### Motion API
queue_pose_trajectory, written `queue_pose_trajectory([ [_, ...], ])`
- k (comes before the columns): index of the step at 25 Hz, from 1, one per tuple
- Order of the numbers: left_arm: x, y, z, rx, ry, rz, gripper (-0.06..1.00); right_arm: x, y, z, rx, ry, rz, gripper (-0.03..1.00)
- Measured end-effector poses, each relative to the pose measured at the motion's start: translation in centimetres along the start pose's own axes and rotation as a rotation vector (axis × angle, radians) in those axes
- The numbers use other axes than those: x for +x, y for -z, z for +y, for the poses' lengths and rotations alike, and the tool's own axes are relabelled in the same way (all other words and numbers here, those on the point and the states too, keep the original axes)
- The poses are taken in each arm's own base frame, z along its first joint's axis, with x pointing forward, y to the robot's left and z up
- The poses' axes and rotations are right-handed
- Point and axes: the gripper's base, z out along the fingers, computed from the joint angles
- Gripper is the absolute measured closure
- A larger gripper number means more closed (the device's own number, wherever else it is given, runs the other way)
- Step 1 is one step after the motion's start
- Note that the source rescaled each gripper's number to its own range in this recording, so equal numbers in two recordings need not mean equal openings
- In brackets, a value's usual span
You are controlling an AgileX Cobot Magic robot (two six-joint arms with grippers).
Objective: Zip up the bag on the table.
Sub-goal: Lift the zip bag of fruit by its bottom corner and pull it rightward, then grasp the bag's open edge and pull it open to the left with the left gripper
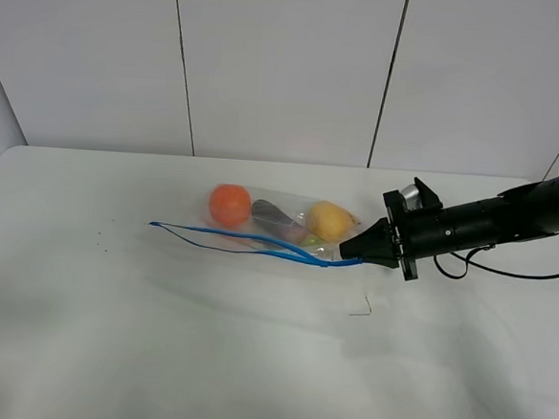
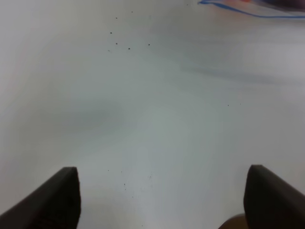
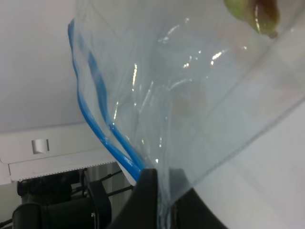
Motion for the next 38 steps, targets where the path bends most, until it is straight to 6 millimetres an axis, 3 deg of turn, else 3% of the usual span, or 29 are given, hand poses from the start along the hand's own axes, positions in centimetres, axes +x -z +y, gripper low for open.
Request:
queue_pose_trajectory([
  [21,0.0,0.0,0.0,0.0,0.0,0.0,-0.01,-0.2,0.0,0.2,-0.019,-0.118,-0.026,0.97],
  [31,0.0,0.0,0.0,0.0,0.0,0.0,-0.01,0.2,-2.5,1.7,-0.047,-0.077,0.014,0.97],
  [38,0.0,0.0,0.0,0.0,0.0,0.0,-0.01,0.0,-2.4,1.8,-0.06,-0.082,-0.007,0.97],
])
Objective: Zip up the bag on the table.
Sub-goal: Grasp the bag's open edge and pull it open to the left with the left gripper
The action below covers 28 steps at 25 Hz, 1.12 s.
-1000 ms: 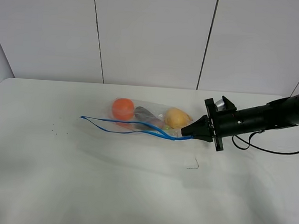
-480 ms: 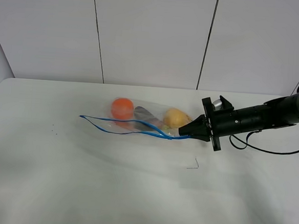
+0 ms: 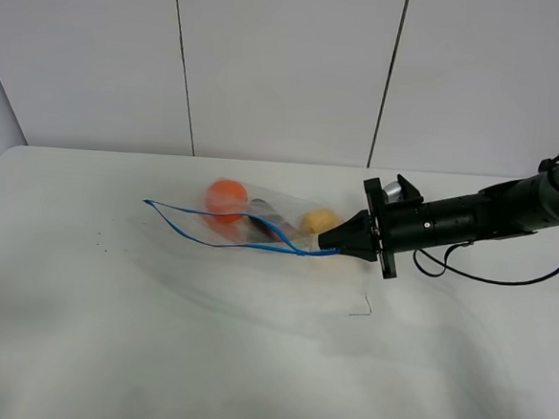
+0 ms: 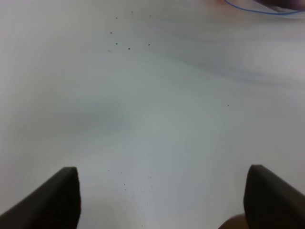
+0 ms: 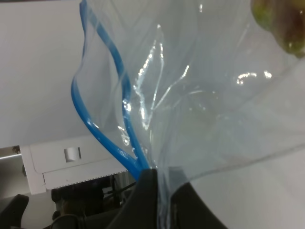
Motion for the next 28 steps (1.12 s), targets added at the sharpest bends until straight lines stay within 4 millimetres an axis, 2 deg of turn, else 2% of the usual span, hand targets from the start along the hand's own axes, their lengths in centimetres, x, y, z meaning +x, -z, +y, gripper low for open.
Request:
queue_pose_trajectory([
  [6,0.0,0.0,0.0,0.0,0.008,-0.004,-0.01,0.0,0.0,0.0,0.0,0.0,0.0,0.97],
  [9,-1.1,0.4,0.1,-0.002,0.063,-0.037,-0.01,0.0,0.0,0.0,0.0,0.0,0.0,0.97],
  [13,-5.4,0.5,0.2,0.022,0.111,-0.014,-0.01,0.0,0.0,0.0,0.0,0.0,0.0,0.97],
  [16,-9.7,-0.2,0.3,0.047,0.136,0.022,-0.01,0.0,0.0,0.0,0.0,0.0,0.0,0.97],
  [19,-13.7,-2.2,0.3,0.089,0.168,0.078,-0.01,0.0,0.0,0.0,0.0,0.0,0.0,0.97],
  [23,-18.1,-6.7,0.1,0.159,0.182,0.157,-0.01,0.0,0.0,0.0,0.0,0.0,0.0,0.97],
  [28,-20.6,-12.6,0.0,0.229,0.046,0.215,-0.01,0.0,0.0,0.0,0.0,0.0,0.0,0.97],
])
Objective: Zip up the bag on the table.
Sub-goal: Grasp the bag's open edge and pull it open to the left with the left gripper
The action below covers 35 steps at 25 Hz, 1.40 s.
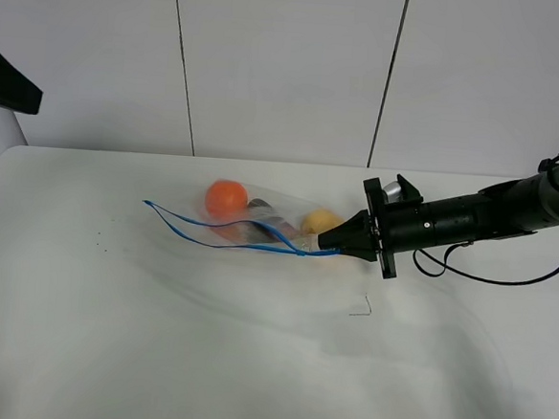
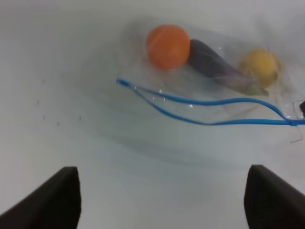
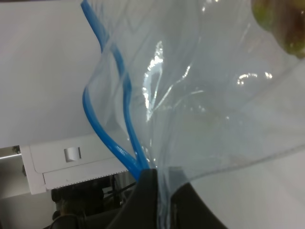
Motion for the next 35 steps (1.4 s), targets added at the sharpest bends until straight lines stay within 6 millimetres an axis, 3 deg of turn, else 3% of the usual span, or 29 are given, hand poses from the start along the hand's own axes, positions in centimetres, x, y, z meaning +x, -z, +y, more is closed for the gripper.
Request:
queue_pose_trajectory([
  [6,-1.7,-4.5,-0.5,0.129,-0.36,0.006,0.02,0.0,0.0,0.0,0.0,0.001,0.0,0.97],
  [11,-2.0,-7.2,-2.5,0.144,-0.801,-0.027,0.03,0.0,0.0,0.0,0.0,0.001,0.0,0.97],
  [14,-2.0,-8.7,-4.6,0.173,-0.962,-0.054,0.03,0.0,0.0,0.0,0.0,0.001,0.0,0.97],
  [19,-1.4,-11.9,-8.3,0.233,-1.045,-0.101,0.03,0.0,0.0,0.0,-0.001,0.0,-0.001,0.97],
  [27,2.1,-16.0,-14.1,0.326,-1.134,-0.143,0.03,-0.2,0.0,0.1,-0.015,-0.009,-0.019,0.97],
  [35,5.8,-17.3,-16.1,0.271,-1.157,-0.28,0.03,-0.2,0.0,0.2,-0.02,-0.044,-0.024,0.97],
])
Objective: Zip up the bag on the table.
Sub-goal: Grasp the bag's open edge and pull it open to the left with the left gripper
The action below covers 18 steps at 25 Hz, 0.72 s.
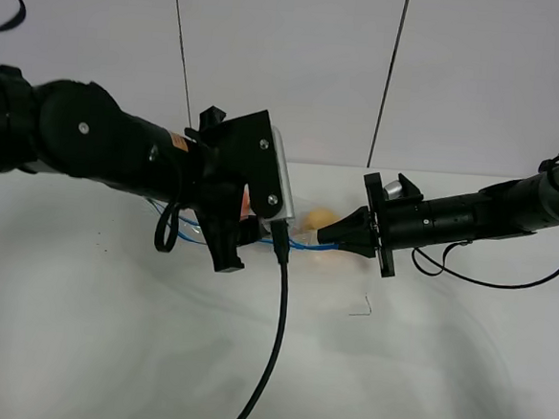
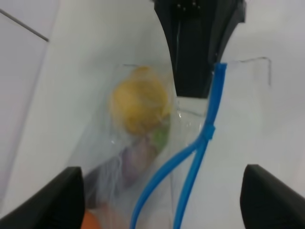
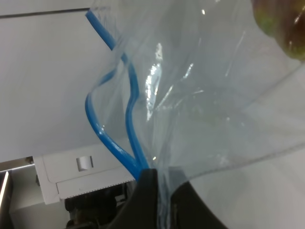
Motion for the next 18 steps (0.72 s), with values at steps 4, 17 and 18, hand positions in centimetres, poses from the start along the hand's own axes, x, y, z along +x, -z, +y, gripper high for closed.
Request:
queue_pose_trajectory([
  [4,0.0,-1.4,-2.0,-0.044,-0.023,-0.033,0.03,0.0,0.0,0.0,-0.003,-0.006,-0.003,0.97],
  [17,0.4,-4.6,-4.2,-0.102,-0.005,-0.059,0.03,-0.3,0.0,0.2,-0.026,-0.022,-0.031,0.97],
  [18,0.3,-4.6,-4.1,-0.113,-0.004,-0.064,0.03,-0.3,0.0,0.2,-0.028,-0.022,-0.033,0.97],
])
